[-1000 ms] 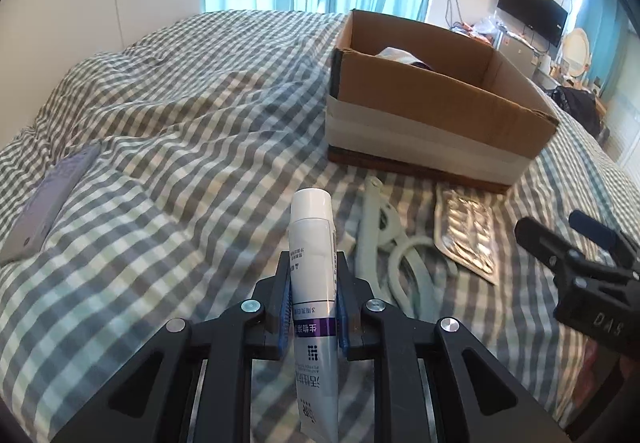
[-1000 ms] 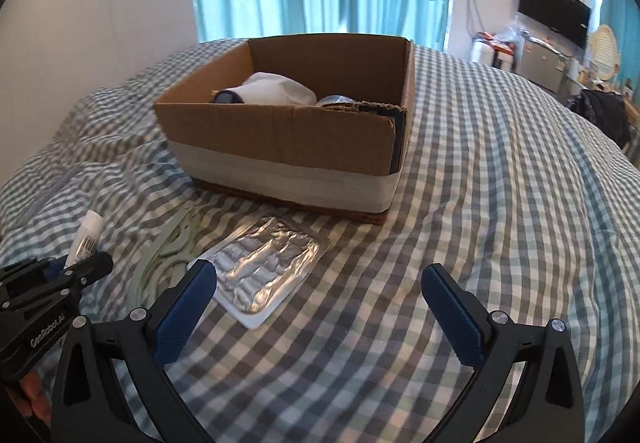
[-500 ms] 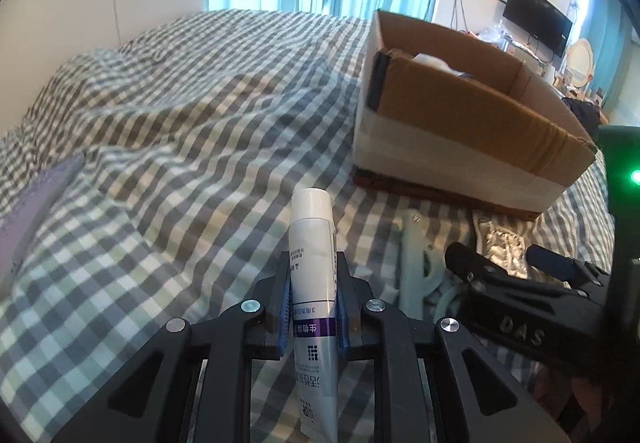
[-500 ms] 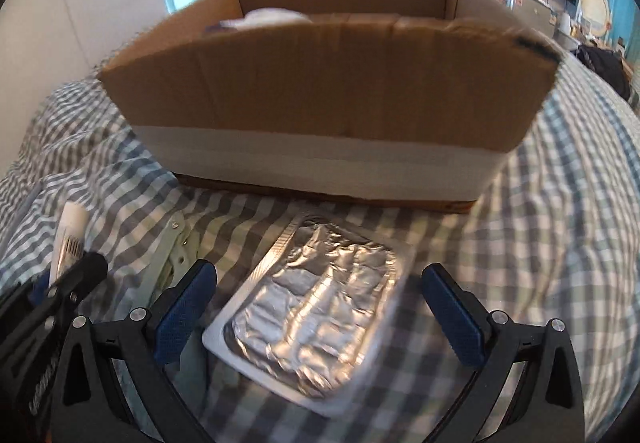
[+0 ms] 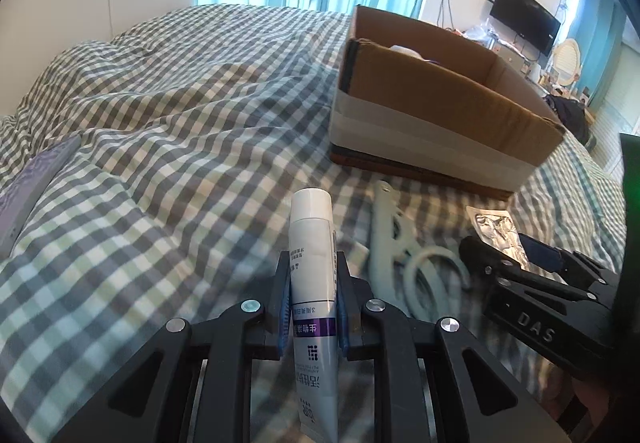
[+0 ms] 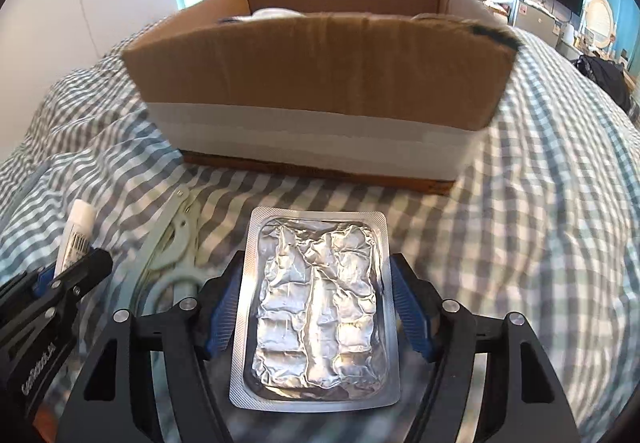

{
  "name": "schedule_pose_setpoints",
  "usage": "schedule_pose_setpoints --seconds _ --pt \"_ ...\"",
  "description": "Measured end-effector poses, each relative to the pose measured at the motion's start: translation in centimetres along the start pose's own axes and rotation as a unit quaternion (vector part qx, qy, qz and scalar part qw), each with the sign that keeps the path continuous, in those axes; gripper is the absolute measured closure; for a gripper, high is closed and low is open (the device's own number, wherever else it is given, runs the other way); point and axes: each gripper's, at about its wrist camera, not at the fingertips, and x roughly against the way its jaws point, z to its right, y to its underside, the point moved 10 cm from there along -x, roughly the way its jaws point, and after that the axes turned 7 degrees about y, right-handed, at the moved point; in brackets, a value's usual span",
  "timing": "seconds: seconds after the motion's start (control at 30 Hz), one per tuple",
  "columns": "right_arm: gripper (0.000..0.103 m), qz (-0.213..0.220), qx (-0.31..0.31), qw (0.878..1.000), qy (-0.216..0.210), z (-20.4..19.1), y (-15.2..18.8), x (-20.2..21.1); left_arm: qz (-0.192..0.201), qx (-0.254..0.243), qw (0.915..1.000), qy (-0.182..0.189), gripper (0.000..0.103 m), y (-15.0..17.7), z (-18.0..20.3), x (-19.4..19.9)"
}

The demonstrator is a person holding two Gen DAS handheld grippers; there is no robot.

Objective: Organize objects

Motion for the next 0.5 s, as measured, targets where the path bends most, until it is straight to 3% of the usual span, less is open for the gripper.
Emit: schedule_pose_setpoints --seconds 0.5 --pt "0.035 0.047 0.016 0.999 0.000 2.7 3.8 9.6 0.008 -0.023 0.9989 0.040 0.085 1.8 5.2 4.7"
